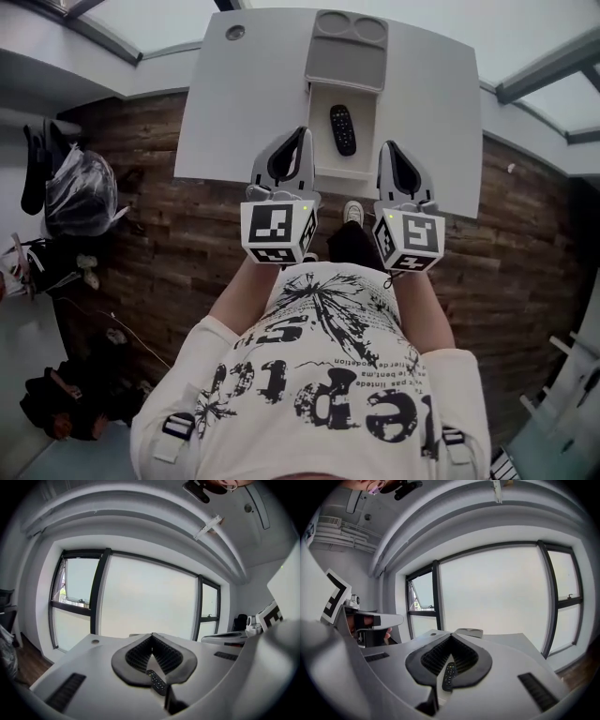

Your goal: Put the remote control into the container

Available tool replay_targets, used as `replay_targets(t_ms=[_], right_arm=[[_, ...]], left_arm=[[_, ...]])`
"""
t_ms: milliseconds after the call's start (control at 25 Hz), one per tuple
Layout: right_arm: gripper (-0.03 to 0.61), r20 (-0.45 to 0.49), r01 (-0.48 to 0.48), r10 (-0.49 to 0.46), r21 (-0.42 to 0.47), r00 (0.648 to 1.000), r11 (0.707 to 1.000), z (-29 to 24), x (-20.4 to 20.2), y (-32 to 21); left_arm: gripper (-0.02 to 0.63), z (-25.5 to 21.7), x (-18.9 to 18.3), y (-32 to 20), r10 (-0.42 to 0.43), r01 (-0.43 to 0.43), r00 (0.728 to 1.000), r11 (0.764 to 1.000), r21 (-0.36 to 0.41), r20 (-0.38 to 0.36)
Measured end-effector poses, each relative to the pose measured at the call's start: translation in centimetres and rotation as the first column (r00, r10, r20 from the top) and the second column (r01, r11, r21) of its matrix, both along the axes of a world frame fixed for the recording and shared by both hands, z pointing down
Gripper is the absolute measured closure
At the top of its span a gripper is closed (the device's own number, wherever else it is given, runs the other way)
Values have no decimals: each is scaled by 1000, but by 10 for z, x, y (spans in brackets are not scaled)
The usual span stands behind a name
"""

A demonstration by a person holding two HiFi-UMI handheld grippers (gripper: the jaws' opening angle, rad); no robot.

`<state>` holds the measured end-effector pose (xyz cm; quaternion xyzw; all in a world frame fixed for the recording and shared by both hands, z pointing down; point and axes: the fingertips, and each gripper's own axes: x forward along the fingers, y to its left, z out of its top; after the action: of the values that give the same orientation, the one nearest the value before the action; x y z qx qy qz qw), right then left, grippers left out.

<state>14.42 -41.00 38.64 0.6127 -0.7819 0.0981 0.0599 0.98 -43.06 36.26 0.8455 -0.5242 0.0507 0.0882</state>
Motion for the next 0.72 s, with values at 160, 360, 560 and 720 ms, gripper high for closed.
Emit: replay_targets(t_ms=[160,360,560,720], right_arm=[[584,-13,-22,23,45,1000,999,-17,-13,32],[584,-28,-42,45,101,999,994,-36,-29,71],[584,-52,-53,63,175,997,983,-50,-42,101],[584,-65,-53,66,185,996,981,-50,-53,117]], left_arm=[[604,-28,-17,28,3,-1,1000,996,89,-15],[604,-51,-34,61,34,-32,999,988,151,-16],[604,-60,-50,88,36,-31,999,982,187,-20],[604,-59,-57,104,57,-49,998,981,187,-39]])
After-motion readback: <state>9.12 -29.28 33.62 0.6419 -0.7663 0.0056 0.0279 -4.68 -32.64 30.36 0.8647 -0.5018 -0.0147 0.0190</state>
